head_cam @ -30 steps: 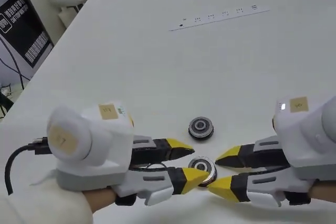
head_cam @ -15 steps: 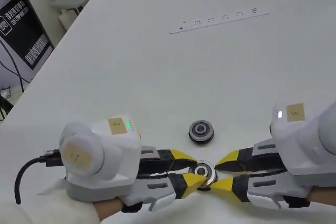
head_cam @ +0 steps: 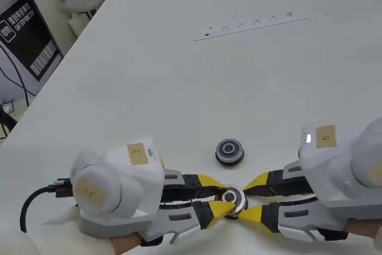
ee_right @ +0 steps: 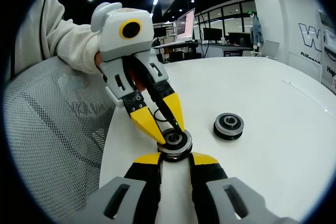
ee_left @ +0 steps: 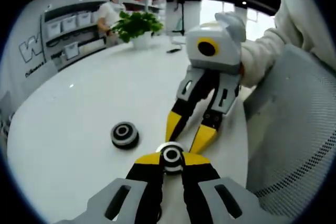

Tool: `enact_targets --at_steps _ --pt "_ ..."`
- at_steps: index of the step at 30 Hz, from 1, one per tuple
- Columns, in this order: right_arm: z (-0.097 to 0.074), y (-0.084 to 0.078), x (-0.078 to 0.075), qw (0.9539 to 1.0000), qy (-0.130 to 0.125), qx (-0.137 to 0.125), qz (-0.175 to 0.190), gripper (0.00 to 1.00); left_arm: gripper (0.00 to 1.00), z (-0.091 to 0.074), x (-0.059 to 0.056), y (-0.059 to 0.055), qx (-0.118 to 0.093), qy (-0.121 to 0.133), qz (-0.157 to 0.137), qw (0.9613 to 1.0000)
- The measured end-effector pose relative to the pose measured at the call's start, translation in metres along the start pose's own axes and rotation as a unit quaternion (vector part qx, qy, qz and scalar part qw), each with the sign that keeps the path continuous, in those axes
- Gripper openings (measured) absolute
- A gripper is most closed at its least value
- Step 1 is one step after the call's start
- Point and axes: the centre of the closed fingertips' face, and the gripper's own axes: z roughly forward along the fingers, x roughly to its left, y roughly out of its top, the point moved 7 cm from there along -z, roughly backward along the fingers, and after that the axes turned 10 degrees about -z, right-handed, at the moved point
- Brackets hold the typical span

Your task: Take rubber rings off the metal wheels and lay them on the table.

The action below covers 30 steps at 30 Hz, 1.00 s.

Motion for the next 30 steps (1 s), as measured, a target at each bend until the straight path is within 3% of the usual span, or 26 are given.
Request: enact_targets --at_steps 6,9,18,26,29,30 --pt "-0.0022 -0.001 -0.0001 1.0 0.0 0.005 0.003 0.14 0.14 0.001 0.0022 -0.0005 -0.002 0.0 -0.001 1.0" --pt "-0.0066 -0.002 -0.003 0.9999 -0.013 0.004 -0.009 0.0 0.14 0.0013 0.0037 -0.0003 -0.005 0.002 -0.005 1.0" --pt "-0.0041 -0.0015 -0.0032 0.9999 -0.011 0.009 0.004 0.0 0.14 0.0025 0.0032 -0.0009 -0.009 0.004 -0.007 0.9999" --pt "-0.0046 -0.0026 -0.0065 0.9963 -0.021 0.01 0.083 0.0 0.14 0.0026 0.0041 -0.002 -0.012 0.001 -0.004 0.9999" --pt "-0.0051 -0.0047 -0.0074 0.9901 -0.019 -0.001 0.139 0.0 0.13 0.0025 0.0037 -0.0021 -0.012 0.001 -0.001 0.9999" --pt "-0.0062 -0.0059 -0.0084 0.9859 -0.018 -0.007 0.166 0.0 0.13 0.0028 0.0026 -0.0016 -0.012 0.0 -0.001 0.9999"
